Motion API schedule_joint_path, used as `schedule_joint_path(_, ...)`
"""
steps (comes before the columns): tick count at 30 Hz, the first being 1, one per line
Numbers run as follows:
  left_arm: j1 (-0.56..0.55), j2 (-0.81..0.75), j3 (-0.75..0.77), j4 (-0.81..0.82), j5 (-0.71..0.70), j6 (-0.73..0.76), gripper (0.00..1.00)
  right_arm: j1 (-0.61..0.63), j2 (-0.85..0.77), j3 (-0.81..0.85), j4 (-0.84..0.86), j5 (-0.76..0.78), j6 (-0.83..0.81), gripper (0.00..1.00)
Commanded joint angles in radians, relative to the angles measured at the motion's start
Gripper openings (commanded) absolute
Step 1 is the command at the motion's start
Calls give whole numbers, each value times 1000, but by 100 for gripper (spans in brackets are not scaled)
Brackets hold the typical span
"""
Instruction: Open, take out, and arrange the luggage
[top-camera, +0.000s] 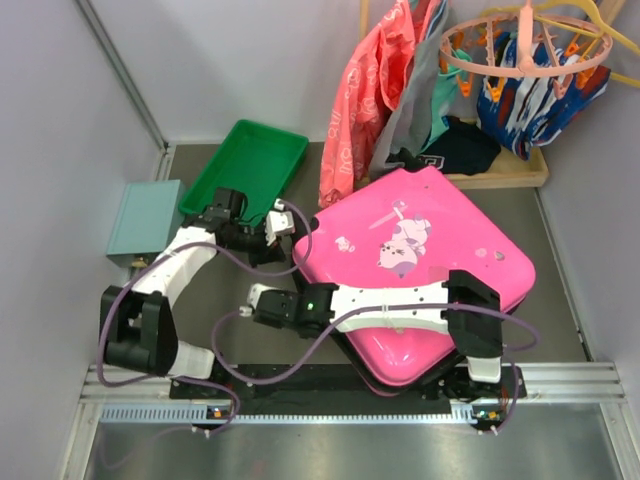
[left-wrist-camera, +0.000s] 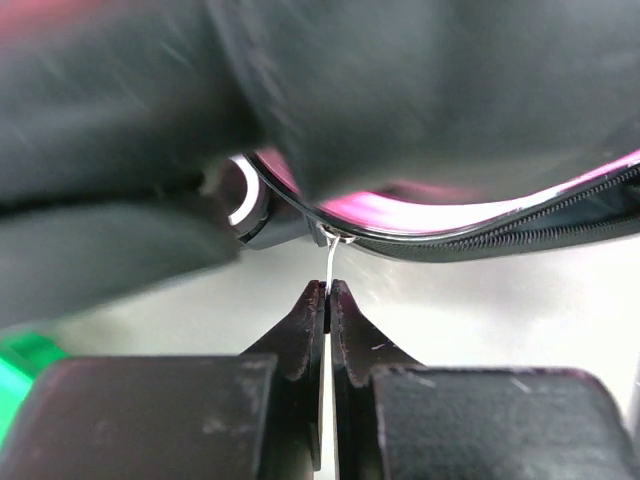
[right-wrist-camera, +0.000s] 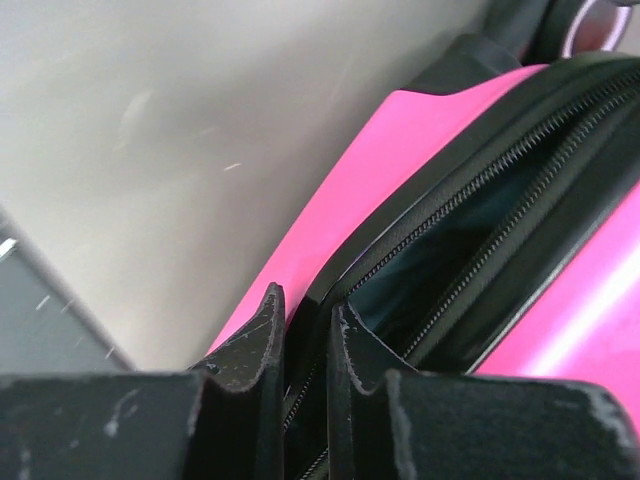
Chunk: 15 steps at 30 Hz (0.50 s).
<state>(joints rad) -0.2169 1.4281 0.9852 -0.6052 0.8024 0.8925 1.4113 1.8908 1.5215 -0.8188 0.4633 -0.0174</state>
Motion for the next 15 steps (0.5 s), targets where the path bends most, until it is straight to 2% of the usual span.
schedule_joint_path(1,43,-116,-9,-108,47,132,0,167,-19,68,0,-578,-246,0)
schedule_joint_path(10,238,-230,-92,-234,50,226,0,190,-18,149,-20,-689,-390,0)
schedule_joint_path(13,295,-241,-120,-193,55,209,0,190,-18,149,-32,-687,-452,0)
schedule_joint_path(15,323,-221,-135,-66,57,148,0,189,-25,118,-40,-681,-470,0)
